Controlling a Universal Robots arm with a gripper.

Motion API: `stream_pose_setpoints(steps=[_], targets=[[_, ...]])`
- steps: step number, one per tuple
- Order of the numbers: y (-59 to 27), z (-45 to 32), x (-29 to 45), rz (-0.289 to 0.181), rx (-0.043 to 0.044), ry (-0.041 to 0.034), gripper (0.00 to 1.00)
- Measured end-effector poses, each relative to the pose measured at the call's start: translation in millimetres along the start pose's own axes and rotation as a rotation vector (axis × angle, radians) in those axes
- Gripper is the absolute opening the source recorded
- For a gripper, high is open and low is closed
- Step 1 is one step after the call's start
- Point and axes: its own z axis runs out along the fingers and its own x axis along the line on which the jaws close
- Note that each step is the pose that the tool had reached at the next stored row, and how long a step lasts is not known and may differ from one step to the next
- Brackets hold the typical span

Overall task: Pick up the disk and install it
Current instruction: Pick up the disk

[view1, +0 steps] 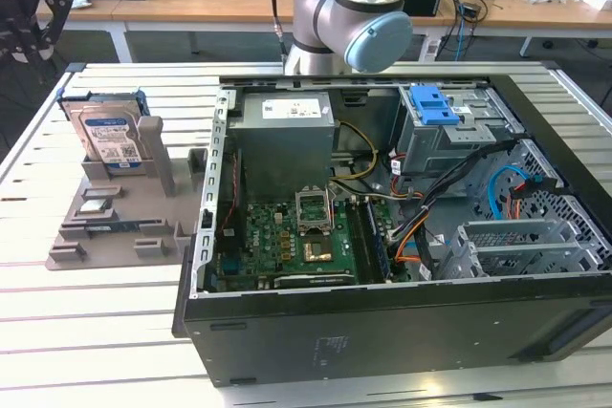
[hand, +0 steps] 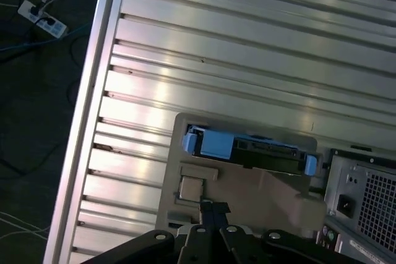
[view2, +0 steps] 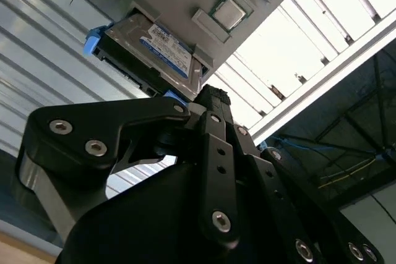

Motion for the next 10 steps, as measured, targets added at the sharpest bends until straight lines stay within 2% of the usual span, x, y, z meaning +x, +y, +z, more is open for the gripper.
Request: stream_pose_setpoints(steps=[2, 7, 10], targets=[[0.0, 0.0, 0.0, -0.025, -0.0007, 0.0001, 0.11], [0.0, 0.0, 0.0, -0.140, -0.0037, 0.0004, 0.11], [0.0, 0.0, 0.0, -0.175, -0.0047, 0.0004, 0.11]])
